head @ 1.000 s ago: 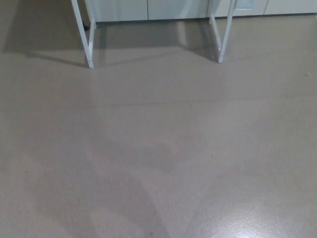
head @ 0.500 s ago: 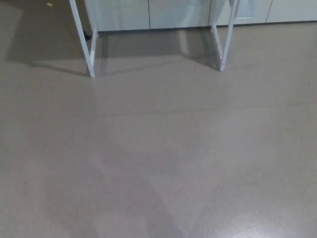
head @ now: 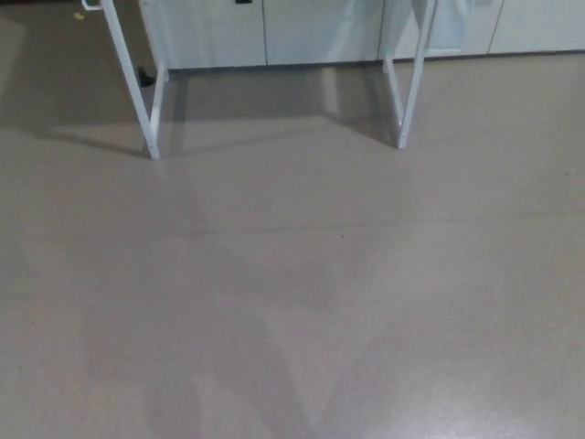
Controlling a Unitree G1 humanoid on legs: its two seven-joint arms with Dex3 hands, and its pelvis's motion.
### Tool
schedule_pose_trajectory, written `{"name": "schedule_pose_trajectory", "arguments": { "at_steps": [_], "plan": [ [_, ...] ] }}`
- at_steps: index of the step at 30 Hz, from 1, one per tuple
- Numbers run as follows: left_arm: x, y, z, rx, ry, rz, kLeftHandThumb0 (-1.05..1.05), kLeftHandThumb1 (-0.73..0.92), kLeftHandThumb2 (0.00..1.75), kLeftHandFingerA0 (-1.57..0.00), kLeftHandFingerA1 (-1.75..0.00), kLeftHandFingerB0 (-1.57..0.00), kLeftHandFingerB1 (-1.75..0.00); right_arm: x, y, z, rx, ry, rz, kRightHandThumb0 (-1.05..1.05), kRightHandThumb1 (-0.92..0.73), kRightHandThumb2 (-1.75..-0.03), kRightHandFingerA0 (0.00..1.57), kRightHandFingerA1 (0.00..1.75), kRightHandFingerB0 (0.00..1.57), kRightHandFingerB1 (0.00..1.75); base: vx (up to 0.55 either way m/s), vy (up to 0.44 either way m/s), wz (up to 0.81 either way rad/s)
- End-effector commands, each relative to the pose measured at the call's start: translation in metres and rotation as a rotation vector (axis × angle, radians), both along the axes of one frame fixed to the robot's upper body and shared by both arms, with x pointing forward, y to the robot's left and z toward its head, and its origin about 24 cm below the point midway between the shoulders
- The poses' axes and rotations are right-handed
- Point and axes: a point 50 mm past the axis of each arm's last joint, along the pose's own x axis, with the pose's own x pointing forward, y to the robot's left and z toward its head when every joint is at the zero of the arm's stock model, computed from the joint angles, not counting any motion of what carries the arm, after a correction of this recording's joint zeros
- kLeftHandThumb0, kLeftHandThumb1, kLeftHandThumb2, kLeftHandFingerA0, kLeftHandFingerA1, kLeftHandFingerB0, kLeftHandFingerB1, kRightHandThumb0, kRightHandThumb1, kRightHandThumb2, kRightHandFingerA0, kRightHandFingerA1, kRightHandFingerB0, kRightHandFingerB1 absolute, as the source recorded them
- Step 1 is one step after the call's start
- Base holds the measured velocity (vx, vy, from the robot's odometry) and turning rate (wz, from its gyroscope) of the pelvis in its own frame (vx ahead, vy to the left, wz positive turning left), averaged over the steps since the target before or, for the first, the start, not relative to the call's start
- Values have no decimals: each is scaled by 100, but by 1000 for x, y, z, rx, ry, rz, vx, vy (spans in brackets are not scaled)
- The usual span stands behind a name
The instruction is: The robot walks towards a file tray kept in the middle of a desk and uses its right hand to grab a tray and pulls it out towards itself
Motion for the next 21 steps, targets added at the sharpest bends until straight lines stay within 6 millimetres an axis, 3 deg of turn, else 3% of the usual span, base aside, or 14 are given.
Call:
{"name": "schedule_pose_trajectory", "arguments": {
  "at_steps": [1,5,11,21],
  "plan": [
    [6,5,6,28,-22,-12,-10,66,59,-43,-39,-35,-36,2,-1,4,-27,-42,18,-24,-47,-55,60,65,46,55,430,476,29],
    [6,6,6,32,-23,-8,-13,65,60,-44,-40,-36,-37,3,2,5,-31,-31,19,-20,-51,-54,63,64,43,53,388,288,-41],
    [6,7,7,41,-18,-22,-11,67,59,-44,-40,-36,-36,1,-1,-2,-34,-22,23,-21,-50,-54,66,65,47,54,274,118,5],
    [7,7,7,27,-27,-9,-14,65,60,-44,-41,-35,-37,3,2,0,-23,-52,-11,-20,-49,-54,64,67,46,55,411,-190,20]
  ]
}}
